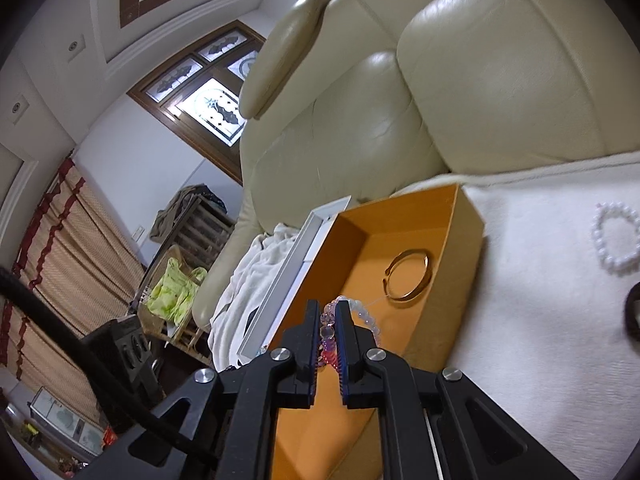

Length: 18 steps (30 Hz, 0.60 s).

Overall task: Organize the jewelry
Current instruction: 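Carry both items into the orange box and open both tools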

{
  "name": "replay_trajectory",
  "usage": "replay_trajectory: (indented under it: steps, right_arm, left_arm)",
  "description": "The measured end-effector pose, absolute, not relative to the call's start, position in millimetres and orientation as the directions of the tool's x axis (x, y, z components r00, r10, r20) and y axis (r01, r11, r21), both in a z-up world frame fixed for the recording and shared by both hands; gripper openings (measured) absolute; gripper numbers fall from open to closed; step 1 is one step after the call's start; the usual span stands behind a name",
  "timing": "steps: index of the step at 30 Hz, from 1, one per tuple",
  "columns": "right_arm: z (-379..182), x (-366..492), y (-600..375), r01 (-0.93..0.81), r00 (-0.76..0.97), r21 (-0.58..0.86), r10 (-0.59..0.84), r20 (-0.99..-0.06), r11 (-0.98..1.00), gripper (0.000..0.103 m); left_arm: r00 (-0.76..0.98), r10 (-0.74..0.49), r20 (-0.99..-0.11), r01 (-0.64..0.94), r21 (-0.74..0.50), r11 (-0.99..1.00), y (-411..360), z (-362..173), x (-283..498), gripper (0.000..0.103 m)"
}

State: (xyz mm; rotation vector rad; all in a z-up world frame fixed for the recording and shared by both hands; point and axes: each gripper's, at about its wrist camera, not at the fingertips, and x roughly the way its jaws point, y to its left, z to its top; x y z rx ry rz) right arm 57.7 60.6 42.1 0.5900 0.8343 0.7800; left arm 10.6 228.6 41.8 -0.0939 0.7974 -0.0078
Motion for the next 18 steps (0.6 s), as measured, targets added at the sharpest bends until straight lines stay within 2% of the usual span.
replay_trajectory:
  steps: [6, 18]
  right_arm:
    - [23.4, 66.7, 68.9, -0.331, 0.429, 0.717, 0.775, -0.465, 0.613, 0.009]
    - [8.3, 74.4, 65.9, -0.299, 0.437, 0.707, 0.75, -0.496, 0.641, 0.009]
  left_arm:
    - [0.662, -0.015, -0.75, -0.046, -0.061, 0.997, 230.8, 32.2, 16.0, 0.005]
    - [0.639, 0.053, -0.767, -0.075, 0.007, 0.997, 225.7, 25.9, 21.6, 0.005]
